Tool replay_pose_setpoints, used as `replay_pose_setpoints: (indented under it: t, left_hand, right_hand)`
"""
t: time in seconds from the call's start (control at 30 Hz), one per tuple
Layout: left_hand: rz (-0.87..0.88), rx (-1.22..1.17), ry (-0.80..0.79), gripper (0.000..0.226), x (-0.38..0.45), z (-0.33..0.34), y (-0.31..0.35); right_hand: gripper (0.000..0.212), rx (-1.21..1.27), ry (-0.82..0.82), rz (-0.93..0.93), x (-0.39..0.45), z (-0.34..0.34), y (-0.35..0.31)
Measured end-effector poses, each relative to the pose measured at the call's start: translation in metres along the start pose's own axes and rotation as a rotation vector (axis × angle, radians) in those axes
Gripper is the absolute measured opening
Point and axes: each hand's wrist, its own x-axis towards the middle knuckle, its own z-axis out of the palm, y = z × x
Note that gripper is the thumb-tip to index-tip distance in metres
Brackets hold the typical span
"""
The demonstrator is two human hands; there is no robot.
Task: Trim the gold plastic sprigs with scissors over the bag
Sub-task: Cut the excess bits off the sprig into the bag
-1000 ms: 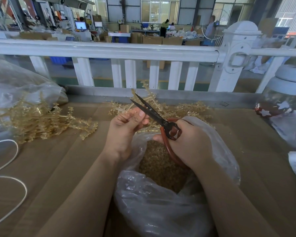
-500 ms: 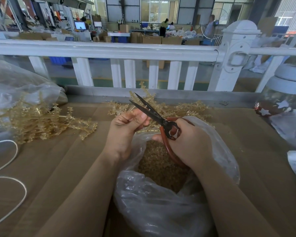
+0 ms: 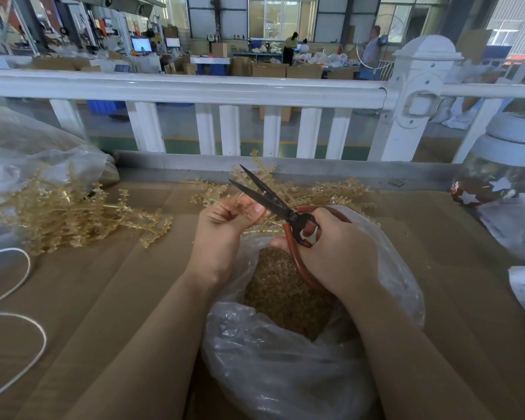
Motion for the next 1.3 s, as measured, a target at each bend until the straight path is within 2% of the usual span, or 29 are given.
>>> replay_pose_setpoints:
  t: [0.23,0.47,0.57,0.7,0.83,1.0,1.1,1.3]
  left_hand:
    - [0.011,0.022,-0.016,0.006,0.0,-0.0033,-0.0016]
    - [0.004,0.004,-0.021,0.004,0.0001,-0.0039,-0.0025]
    - [-0.004,0.002,-0.003,0.013,0.0005,-0.004,-0.0034]
    - [-0.006,0.004,-0.007,0.014,0.0004,-0.0032,-0.0027]
    - [-0.008,-0.011,-0.004,0.017,0.0005,-0.0026,-0.0021]
    - [-0.002,-0.008,-0.016,0.004,0.0,-0.0022,-0.0005]
    - [0.007,0.001,-0.027,0.012,0.0005,-0.0023,0.0005]
    - [-0.026,-0.031,0.001,0.004,0.0002,-0.0023,0.0015]
  right_hand:
    - [0.06,-0.01,0.019,-0.019,-0.0014,0.0005,0.0005]
    - [0.068,0.016,-0.01,-0.015,-0.0017,0.0016,0.001]
    - [0.059,0.014,-0.006,-0.02,-0.0016,0.0033,0.0023]
    - [0.071,0.033,-0.023,-0.019,-0.0015,0.002,0.0008]
    - [0.063,0.039,-0.018,-0.026,-0.0021,0.0017,0.0016]
    - [0.073,0.053,-0.026,-0.023,-0.001,0.0008,-0.0003]
    - [0.077,0.059,-0.002,-0.032,-0.0004,0.0008,-0.0001]
    - [0.072,0.044,-0.007,-0.008,0.0007,0.0046,0.0021]
